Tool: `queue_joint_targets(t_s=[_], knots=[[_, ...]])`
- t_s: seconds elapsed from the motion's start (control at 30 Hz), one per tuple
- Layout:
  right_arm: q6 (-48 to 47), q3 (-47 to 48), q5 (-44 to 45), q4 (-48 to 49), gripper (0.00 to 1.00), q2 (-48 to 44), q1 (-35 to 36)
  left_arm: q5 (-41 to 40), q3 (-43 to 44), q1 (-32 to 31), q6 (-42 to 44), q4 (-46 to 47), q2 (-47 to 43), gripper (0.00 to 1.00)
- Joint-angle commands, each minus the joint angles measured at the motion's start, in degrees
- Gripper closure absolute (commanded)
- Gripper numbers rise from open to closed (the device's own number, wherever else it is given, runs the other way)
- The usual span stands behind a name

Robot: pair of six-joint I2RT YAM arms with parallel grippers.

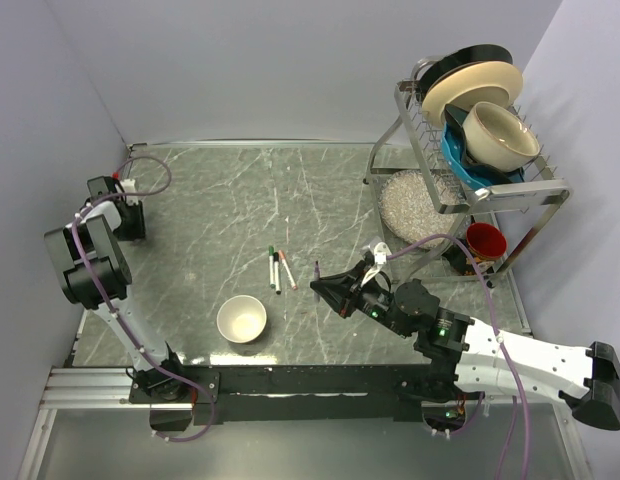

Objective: Insert the pens into the pen caps

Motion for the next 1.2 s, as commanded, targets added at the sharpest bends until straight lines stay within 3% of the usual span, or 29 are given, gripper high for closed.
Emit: queue_joint_targets(t_s=[0.0,0.17,0.43,0.53,0.63,0.77,1.03,1.17], knots=[[0.58,0.67,-0.07,0.84,1.0,-1.04,-0.39,-0.18,-1.98,-0.17,-1.23,-5.72,-2.48,0.64],[0.4,0.49,0.37,0.31,1.0,-1.92,-0.39,0.44,-1.01,-0.7,-1.32,-6.33,-0.99,0.69],[0.14,0.32,1.43,-0.13,1.0,-2.53,-0.39,-1.76,2.77,-1.05,-1.32,-8.62,2.53,0.69],[0.22,0.23,1.52,-0.13,1.0,-2.71,-0.39,-1.59,3.12,-1.31,-1.31,-8.88,3.41,0.75],[0.4,0.31,1.34,0.05,1.0,-2.45,-0.48,-0.79,4.96,-1.58,-3.24,-10.2,4.81,0.97],[0.58,1.01,0.37,-0.48,1.0,-1.31,-0.39,3.85,5.94,-2.28,-5.35,-11.43,5.26,0.99],[2.15,4.88,-0.94,-4.51,1.0,2.21,-0.39,15.19,-0.91,-4.39,-17.29,-8.01,-4.31,0.99],[4.35,8.39,-4.02,-6.9,1.0,3.88,-0.39,24.15,-6.01,-8.24,-22.05,-3.11,-16.49,0.99]])
